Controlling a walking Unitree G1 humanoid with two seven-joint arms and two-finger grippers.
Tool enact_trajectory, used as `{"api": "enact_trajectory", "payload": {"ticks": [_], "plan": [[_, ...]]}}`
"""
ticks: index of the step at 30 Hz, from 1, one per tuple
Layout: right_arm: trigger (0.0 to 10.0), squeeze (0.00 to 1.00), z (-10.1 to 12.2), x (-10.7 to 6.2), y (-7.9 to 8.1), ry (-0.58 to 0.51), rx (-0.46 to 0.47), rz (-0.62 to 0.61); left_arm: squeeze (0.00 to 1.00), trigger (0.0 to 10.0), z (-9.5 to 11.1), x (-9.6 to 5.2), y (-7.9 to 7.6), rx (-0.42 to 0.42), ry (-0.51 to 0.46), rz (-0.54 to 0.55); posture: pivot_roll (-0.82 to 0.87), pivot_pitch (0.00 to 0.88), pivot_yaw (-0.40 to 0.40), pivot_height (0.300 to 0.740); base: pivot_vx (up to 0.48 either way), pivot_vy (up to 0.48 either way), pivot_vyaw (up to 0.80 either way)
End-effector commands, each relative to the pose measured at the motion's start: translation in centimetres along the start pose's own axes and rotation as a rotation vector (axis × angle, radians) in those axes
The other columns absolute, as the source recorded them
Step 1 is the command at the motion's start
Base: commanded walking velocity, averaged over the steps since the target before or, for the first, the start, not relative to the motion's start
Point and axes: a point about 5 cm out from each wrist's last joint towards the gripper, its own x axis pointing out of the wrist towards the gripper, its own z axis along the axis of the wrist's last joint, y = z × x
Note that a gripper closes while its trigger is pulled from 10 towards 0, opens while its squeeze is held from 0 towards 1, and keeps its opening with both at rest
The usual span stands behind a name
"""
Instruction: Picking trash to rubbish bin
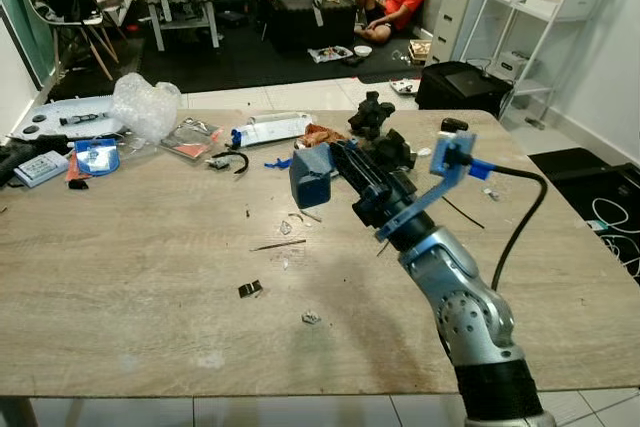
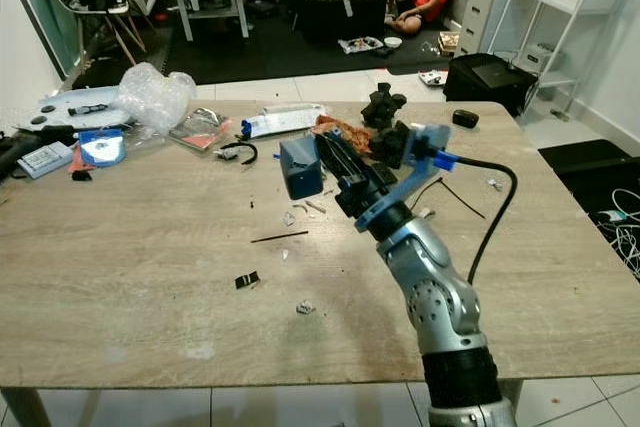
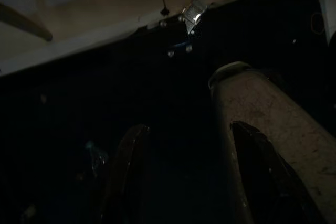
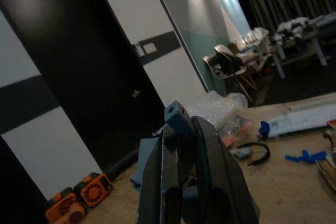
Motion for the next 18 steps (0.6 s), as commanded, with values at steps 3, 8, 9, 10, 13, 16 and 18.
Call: {"api": "enact_trajectory", "payload": {"ticks": [3,8,9,10,13,16,18], "plan": [[10.0,0.00,-1.8,-0.2,-0.3,0.056,0.012,-0.068,0.00,10.0,-1.1,-0.2,0.0,-0.002,0.041,-0.003,-0.17,0.088,0.052,0.740,-0.306,0.000,0.00],[10.0,0.00,-3.0,-0.1,0.0,0.077,0.035,-0.088,0.00,10.0,-0.9,-0.1,-0.1,-0.003,0.038,-0.006,-0.17,0.088,0.063,0.740,-0.310,0.000,0.00],[10.0,0.00,-3.3,-0.1,0.1,0.082,0.038,-0.094,0.00,10.0,-0.8,-0.1,-0.1,0.001,0.036,-0.008,-0.18,0.086,0.068,0.740,-0.307,0.000,0.00],[10.0,0.00,-3.7,0.0,0.3,0.091,0.039,-0.105,0.00,10.0,-0.6,-0.1,0.0,0.005,0.033,-0.009,-0.18,0.085,0.074,0.740,-0.311,0.000,0.00],[10.0,0.00,-3.9,0.0,0.3,0.092,0.037,-0.117,0.00,10.0,-0.4,0.0,0.1,0.012,0.030,-0.008,-0.18,0.086,0.079,0.740,-0.311,0.000,0.00],[10.0,0.00,-3.8,-0.1,0.1,0.085,0.034,-0.129,0.00,10.0,-0.3,0.0,0.2,0.016,0.028,-0.008,-0.18,0.086,0.081,0.740,-0.309,0.000,0.00],[10.0,0.00,-3.7,-0.2,-0.1,0.082,0.026,-0.142,0.00,10.0,-0.2,0.0,0.2,0.020,0.026,-0.008,-0.19,0.087,0.088,0.740,-0.307,0.000,0.00]]}}
